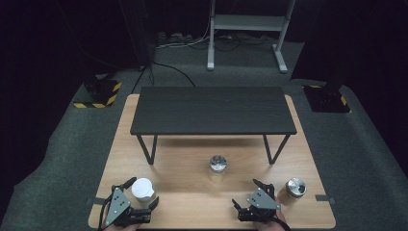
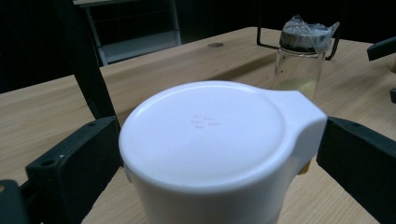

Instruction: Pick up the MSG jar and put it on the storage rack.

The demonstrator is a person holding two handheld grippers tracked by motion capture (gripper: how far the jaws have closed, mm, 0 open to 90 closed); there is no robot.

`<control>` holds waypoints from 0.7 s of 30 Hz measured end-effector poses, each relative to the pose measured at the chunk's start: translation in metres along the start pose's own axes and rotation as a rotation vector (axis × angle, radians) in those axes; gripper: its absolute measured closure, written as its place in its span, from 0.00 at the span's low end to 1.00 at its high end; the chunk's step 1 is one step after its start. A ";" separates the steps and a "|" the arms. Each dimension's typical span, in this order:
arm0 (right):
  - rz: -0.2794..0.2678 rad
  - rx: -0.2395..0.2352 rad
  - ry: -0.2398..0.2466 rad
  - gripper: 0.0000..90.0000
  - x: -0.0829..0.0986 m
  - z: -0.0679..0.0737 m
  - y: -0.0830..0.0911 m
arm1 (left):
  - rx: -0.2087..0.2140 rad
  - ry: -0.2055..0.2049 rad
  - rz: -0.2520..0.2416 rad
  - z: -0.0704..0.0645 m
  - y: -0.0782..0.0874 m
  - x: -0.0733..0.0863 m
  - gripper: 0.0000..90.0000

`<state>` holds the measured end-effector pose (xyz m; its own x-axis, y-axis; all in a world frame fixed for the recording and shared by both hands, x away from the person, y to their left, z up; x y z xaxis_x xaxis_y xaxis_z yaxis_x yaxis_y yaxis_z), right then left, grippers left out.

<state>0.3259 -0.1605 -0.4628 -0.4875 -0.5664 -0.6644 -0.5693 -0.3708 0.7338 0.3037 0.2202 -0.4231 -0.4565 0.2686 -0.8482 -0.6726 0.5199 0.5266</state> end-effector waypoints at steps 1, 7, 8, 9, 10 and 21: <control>0.001 -0.001 0.000 0.00 0.000 0.000 0.000 | 0.000 -0.002 0.002 0.000 -0.001 0.001 0.00; 0.000 -0.001 0.000 0.00 0.000 0.000 0.000 | 0.002 -0.009 0.016 0.000 -0.002 0.005 0.00; 0.000 -0.001 0.000 0.00 0.000 0.000 0.000 | 0.005 -0.004 0.022 0.000 -0.003 0.007 0.00; 0.000 0.000 -0.001 0.00 0.000 0.000 0.000 | 0.009 -0.001 0.027 0.000 -0.004 0.009 0.00; -0.002 0.001 0.002 0.00 0.000 0.000 0.000 | 0.011 0.000 0.033 -0.001 -0.005 0.010 0.01; -0.003 0.000 0.001 0.00 0.000 0.000 0.000 | 0.017 0.024 0.072 0.004 -0.010 0.021 0.06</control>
Point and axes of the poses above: each handheld gripper's, and its own axes: y roughly backward along the jaws, x roughly out of its underside, z roughly to its left, the point moved 5 cm from there along -y, roughly forward along the jaws, and after that the axes turned 8 degrees about z, right-handed, at the moved point
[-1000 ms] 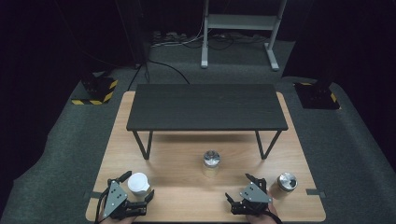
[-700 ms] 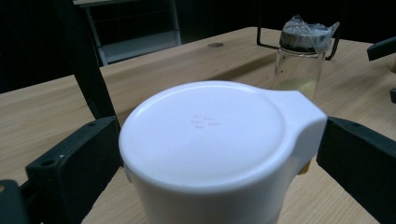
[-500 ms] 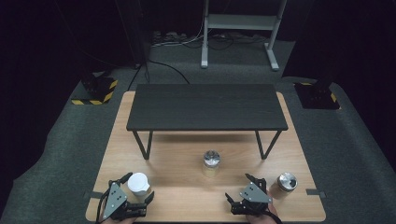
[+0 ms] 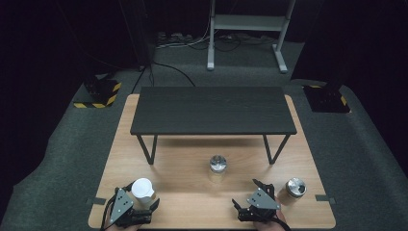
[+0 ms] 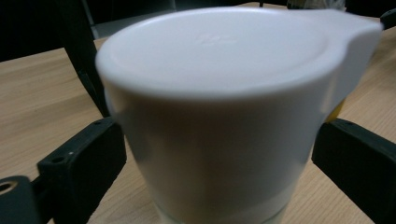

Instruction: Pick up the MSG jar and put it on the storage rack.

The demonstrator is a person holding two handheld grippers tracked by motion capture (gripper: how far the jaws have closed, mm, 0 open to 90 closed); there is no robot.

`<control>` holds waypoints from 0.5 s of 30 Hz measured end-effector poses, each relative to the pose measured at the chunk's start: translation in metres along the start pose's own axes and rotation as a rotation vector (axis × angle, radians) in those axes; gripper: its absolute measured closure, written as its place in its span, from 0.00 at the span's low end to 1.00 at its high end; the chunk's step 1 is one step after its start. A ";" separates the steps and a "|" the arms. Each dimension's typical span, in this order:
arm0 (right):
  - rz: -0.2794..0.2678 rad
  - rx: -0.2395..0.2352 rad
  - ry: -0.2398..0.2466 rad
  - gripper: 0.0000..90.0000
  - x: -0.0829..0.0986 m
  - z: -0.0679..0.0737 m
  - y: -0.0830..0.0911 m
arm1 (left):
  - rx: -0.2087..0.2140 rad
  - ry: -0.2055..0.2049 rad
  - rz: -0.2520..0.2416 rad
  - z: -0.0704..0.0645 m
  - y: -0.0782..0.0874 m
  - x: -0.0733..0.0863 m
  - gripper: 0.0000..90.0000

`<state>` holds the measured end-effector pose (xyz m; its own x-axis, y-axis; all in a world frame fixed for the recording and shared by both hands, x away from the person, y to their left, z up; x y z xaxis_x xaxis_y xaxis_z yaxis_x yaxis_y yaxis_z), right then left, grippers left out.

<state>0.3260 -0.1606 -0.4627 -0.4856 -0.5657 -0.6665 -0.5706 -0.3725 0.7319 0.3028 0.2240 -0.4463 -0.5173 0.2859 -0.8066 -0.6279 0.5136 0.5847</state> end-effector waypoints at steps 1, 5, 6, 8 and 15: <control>0.002 0.000 -0.003 0.00 0.000 0.000 0.000 | 0.002 0.008 -0.006 0.001 0.001 0.000 0.07; 0.000 0.000 -0.004 0.00 0.000 0.000 0.000 | 0.000 0.012 -0.021 0.003 0.004 0.002 0.13; -0.001 0.000 -0.004 0.00 0.000 0.000 0.000 | -0.002 0.011 -0.024 0.004 0.004 0.002 0.17; -0.002 0.000 -0.004 0.00 0.000 0.000 0.000 | 0.000 0.008 -0.031 0.004 0.006 0.002 0.19; -0.002 -0.001 -0.006 0.00 0.000 -0.001 0.000 | 0.038 0.005 -0.052 0.004 0.008 0.002 0.33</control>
Point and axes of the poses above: each handheld gripper's, and its own axes: y roughly backward along the jaws, x roughly out of its underside, z roughly to its left, the point moved 5 cm from there along -y, roughly forward along the jaws, and after that the axes turned 8 degrees about z, right-handed, at the moved point
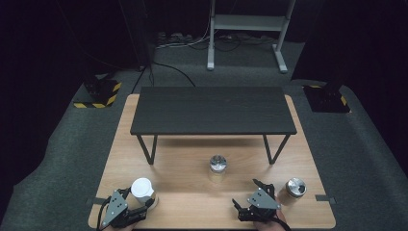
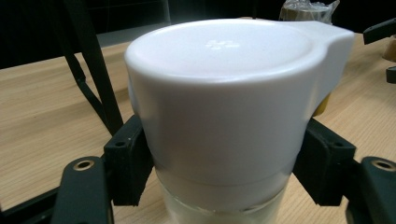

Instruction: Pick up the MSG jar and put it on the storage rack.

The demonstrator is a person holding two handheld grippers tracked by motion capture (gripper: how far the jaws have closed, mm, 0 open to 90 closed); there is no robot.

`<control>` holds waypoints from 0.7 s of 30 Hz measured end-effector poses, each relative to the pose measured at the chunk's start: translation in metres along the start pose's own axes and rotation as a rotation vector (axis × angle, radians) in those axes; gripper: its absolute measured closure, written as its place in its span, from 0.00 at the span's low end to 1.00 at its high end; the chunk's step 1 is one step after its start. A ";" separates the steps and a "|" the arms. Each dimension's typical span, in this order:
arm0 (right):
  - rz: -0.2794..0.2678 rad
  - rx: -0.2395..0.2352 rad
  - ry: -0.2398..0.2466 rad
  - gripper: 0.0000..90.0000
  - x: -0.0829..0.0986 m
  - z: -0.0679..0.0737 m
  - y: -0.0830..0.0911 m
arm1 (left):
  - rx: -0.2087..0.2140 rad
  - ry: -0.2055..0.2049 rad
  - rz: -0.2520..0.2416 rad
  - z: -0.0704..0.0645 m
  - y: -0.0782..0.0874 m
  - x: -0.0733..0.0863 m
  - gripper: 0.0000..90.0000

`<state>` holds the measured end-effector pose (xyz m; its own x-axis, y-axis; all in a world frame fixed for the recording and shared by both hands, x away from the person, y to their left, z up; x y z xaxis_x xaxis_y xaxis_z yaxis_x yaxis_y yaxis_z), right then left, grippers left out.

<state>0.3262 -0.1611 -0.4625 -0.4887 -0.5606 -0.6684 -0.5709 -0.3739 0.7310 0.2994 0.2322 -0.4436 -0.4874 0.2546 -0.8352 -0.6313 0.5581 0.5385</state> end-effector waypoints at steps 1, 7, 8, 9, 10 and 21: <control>0.000 0.000 -0.002 0.00 0.000 0.000 0.000 | 0.001 0.001 0.002 0.000 0.000 0.000 0.33; 0.002 0.000 0.007 0.00 0.000 0.001 0.000 | -0.003 -0.008 0.012 0.000 0.000 -0.001 0.33; 0.002 0.000 0.006 0.00 0.000 0.000 0.000 | -0.003 -0.006 0.013 0.000 0.000 -0.002 0.33; 0.002 -0.001 0.003 0.00 0.000 0.000 0.000 | -0.003 -0.006 0.013 0.000 0.000 -0.002 0.33; 0.003 -0.002 0.001 0.00 0.000 0.000 0.000 | -0.003 -0.005 0.012 0.000 0.001 -0.003 0.33; 0.006 -0.003 0.007 0.00 0.000 0.000 -0.001 | -0.001 0.001 -0.055 -0.005 0.009 -0.023 0.33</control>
Point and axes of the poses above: each handheld gripper's, and its own axes: y roughly backward along the jaws, x roughly out of its underside, z roughly to its left, the point moved 5 cm from there along -y, roughly forward along the jaws, and after that the axes turned 8 degrees about z, right-handed, at the moved point
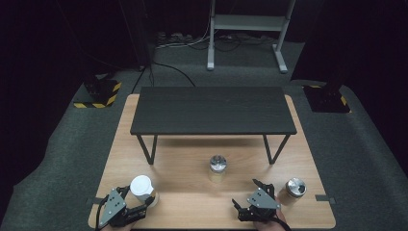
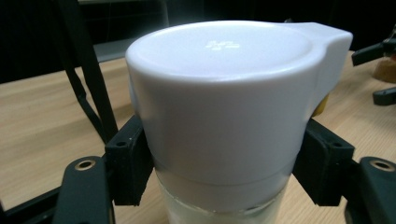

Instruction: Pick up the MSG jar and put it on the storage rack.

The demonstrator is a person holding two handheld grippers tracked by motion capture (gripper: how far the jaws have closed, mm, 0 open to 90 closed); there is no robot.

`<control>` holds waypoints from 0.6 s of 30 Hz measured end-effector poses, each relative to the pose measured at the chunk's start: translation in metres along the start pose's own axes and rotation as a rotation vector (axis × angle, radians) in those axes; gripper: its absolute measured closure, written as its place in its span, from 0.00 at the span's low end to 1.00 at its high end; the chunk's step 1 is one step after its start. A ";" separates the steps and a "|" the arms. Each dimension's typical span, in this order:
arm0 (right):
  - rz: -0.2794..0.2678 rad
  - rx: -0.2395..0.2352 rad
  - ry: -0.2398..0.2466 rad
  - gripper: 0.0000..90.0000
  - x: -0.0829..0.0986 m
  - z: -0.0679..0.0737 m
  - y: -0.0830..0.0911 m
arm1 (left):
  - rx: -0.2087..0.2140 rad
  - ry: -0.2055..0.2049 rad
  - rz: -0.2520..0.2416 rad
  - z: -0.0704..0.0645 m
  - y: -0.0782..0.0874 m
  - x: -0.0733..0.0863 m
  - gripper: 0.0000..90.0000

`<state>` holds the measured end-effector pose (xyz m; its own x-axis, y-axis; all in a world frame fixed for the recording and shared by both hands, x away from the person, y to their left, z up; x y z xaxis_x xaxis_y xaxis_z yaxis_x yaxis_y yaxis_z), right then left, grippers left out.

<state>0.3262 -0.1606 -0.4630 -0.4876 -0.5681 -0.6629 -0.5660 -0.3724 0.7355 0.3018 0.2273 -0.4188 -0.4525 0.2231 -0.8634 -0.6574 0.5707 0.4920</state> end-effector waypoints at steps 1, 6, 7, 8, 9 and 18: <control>0.000 0.001 0.001 0.00 0.000 0.000 0.000 | -0.001 0.003 -0.004 -0.001 0.001 -0.003 0.33; 0.007 0.003 0.007 0.00 0.000 0.001 0.000 | -0.002 0.006 -0.026 -0.004 0.002 -0.013 0.33; 0.007 0.003 0.007 0.00 0.000 0.001 0.000 | -0.003 0.009 -0.031 -0.004 0.002 -0.015 0.33; 0.007 0.002 0.009 0.00 0.000 0.001 0.000 | -0.003 0.010 -0.035 -0.004 0.002 -0.017 0.33; 0.006 0.002 0.008 0.00 0.000 0.001 0.000 | -0.004 0.008 -0.037 -0.005 0.001 -0.019 0.33; 0.001 -0.002 -0.003 0.00 0.000 0.000 0.000 | -0.017 0.019 -0.072 -0.008 0.002 -0.040 0.33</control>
<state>0.3262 -0.1607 -0.4629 -0.4898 -0.5662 -0.6629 -0.5647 -0.3733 0.7361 0.3142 0.2134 -0.3823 -0.4148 0.1669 -0.8945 -0.6989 0.5711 0.4306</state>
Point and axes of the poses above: each handheld gripper's, and its own axes: y roughly backward along the jaws, x roughly out of its underside, z roughly to its left, the point moved 5 cm from there along -y, roughly forward along the jaws, and after that the axes turned 8 degrees about z, right-handed, at the moved point
